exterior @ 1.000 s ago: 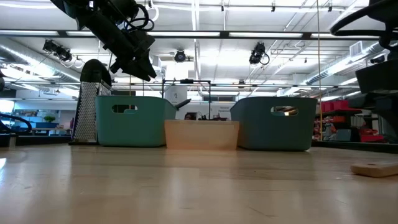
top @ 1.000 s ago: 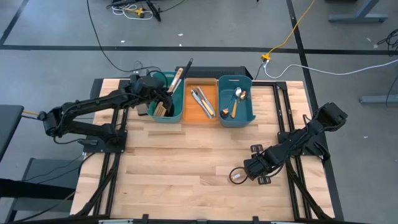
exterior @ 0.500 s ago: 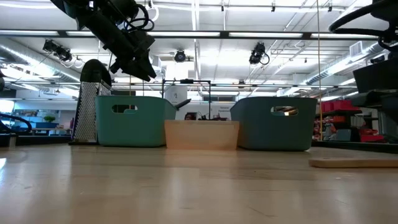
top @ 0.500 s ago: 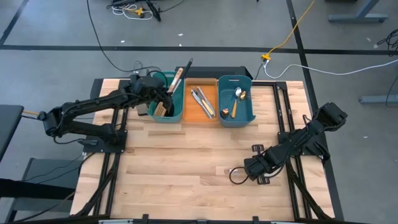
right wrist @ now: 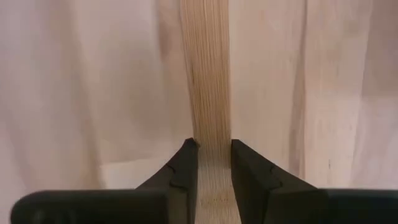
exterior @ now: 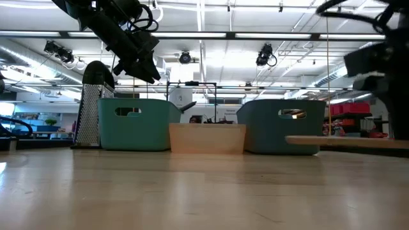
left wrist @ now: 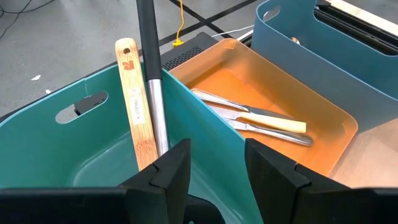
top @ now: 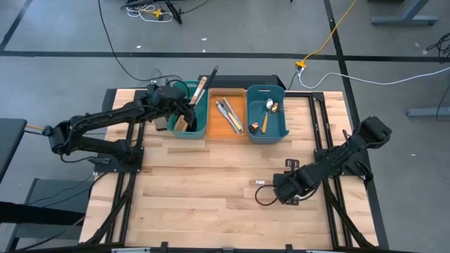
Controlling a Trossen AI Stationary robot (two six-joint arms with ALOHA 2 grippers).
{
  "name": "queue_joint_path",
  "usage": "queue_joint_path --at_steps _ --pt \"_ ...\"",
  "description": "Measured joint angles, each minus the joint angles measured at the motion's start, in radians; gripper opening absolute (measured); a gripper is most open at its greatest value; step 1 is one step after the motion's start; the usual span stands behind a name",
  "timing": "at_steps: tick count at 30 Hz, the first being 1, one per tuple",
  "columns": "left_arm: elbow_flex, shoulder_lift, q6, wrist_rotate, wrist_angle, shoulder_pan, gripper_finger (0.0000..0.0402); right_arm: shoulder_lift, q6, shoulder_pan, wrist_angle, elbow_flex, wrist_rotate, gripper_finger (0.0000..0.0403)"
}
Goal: Pick & Place Kitchen Items
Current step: Put the wooden spatula into the green bin
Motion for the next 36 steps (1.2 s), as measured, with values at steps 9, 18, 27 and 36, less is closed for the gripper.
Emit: queue_joint_path --at_steps 9,18,27,36 --pt "0.000 0.000 0.005 0.041 0.000 0.000 0.0158 -0.002 0.003 -0.024 -0.138 0.172 0.005 0.0077" --pt "0.000 0.000 0.026 0.072 0.001 0.000 0.0158 -0.004 -0.030 -0.057 -0.151 0.407 0.143 0.0077" --pt "0.000 0.000 0.043 0.124 0.012 0.000 0.0158 -0.004 -0.150 -0.125 -0.019 0.540 0.304 0.0077" --pt "0.000 0.000 0.054 0.327 0.139 0.000 0.0158 -0.004 -0.351 -0.241 0.283 0.547 0.334 0.0077"
